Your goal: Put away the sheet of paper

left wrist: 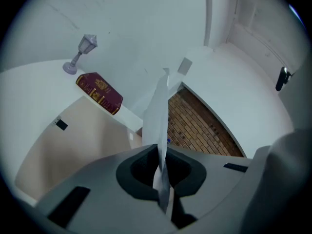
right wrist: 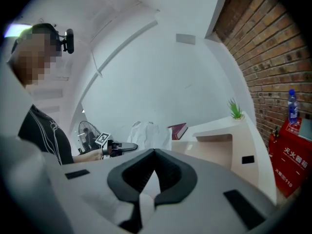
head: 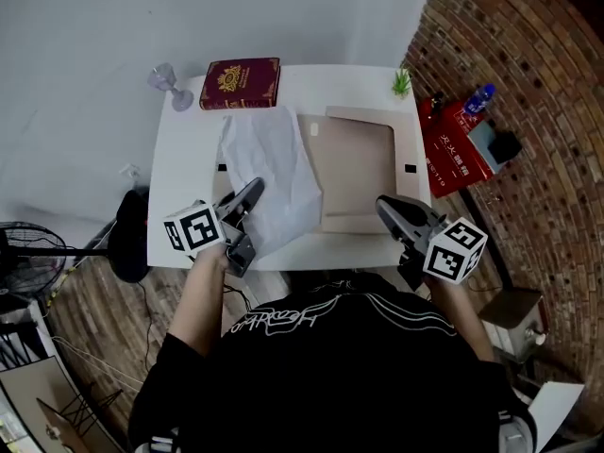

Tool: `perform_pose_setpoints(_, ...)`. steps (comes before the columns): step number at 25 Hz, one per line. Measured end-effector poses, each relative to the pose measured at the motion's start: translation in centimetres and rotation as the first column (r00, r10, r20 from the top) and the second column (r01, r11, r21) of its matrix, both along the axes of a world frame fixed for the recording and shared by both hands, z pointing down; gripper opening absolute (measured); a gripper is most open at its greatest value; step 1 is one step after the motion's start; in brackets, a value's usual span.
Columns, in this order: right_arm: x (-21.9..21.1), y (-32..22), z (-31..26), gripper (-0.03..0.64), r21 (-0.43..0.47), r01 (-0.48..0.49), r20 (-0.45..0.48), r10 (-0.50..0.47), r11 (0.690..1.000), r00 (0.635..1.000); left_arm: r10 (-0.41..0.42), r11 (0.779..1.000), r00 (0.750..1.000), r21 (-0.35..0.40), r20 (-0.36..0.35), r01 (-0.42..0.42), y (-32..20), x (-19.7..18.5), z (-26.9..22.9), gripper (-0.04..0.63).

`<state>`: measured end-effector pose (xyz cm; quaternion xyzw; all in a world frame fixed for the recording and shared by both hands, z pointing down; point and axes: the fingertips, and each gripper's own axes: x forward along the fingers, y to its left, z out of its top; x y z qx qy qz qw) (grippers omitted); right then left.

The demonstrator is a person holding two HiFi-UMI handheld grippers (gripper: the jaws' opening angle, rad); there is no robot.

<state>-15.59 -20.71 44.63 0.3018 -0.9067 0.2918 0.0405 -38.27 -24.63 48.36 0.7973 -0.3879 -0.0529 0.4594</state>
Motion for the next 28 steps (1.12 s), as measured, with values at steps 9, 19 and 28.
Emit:
perform_pose_setpoints(9, 3.4, -4.4, 0.3, 0.002, -0.025, -0.027, 0.009, 0.027, 0.999, 1.0, -0.001, 0.984, 1.0, -0.176, -0.012, -0.001, -2.0, 1.5, 5.5, 0.031)
perform_pose_setpoints(19, 5.1, -4.7, 0.3, 0.002, -0.012, 0.053, 0.033, -0.053, 0.999, 0.998, -0.01, 0.968, 0.998, -0.249, 0.056, 0.023, -3.8, 3.7, 8.3, 0.032)
perform_pose_setpoints(28, 7.7, -5.6, 0.6, 0.002, -0.004, 0.068, 0.037, -0.068, 0.998, 0.997, 0.059, 0.947, 0.99, -0.321, 0.127, -0.015, -6.5, 5.2, 11.0, 0.031)
